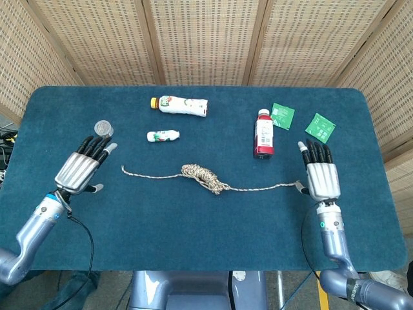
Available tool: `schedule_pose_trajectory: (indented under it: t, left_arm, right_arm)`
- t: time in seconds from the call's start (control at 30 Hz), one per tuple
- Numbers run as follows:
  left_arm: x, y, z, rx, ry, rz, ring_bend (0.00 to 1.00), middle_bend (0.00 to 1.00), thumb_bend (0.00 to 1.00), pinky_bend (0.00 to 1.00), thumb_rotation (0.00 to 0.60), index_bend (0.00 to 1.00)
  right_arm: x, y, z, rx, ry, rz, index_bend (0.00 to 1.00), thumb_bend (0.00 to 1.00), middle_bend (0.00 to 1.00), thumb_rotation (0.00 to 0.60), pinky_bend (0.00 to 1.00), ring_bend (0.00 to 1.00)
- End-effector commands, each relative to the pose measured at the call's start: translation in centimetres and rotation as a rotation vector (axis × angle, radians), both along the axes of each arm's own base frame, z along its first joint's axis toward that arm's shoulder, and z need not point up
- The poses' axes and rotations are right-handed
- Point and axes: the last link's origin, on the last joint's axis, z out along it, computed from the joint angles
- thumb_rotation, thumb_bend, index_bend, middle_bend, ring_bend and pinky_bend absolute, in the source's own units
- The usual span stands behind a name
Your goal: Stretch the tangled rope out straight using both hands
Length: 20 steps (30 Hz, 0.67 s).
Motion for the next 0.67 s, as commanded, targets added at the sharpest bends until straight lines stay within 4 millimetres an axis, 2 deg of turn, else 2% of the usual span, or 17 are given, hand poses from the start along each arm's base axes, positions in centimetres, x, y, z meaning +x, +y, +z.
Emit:
schedule_pose_trajectory:
  t: [0.03, 0.17, 0.33, 0.47, 0.67]
  left_arm:
    - [-1.2, -2.5, 3.0, 0.098, -0.146, 0.101, 0.00, 0.00, 0.00, 0.00, 0.600, 0.00]
    - [-2.2, -5.8, 3.5, 0.142, -0.234, 0.187, 0.00, 0.00, 0.00, 0.00, 0.600, 0.00]
    - [-2.7, -9.3, 3.0, 0.157, -0.237, 0.237, 0.00, 0.00, 0.00, 0.00, 0.600, 0.00]
    - [-2.2, -11.0, 3.1, 0.184, -0.237, 0.228, 0.00, 0.00, 0.00, 0.00, 0.600, 0.00]
    - [-1.9, -12.4, 3.1, 0.200, -0.261, 0.204, 0.00, 0.00, 0.00, 0.00, 0.600, 0.00]
  right_arm:
    - [-1.4, 2.7, 2.1, -0.007, -0.027, 0.029, 0.01, 0.00, 0.00, 0.600, 0.00, 0.00]
    - [-2.1, 5.0, 3.3, 0.014, -0.066, 0.021, 0.01, 0.00, 0.00, 0.600, 0.00, 0.00]
    - [-1.7, 7.3, 4.1, 0.036, -0.032, 0.048, 0.00, 0.00, 0.00, 0.600, 0.00, 0.00]
    - [-1.3, 8.3, 4.1, 0.031, -0.039, 0.080, 0.00, 0.00, 0.00, 0.600, 0.00, 0.00]
    - [-1.3, 9.2, 4.0, 0.017, -0.056, 0.096, 0.00, 0.00, 0.00, 0.600, 0.00, 0.00]
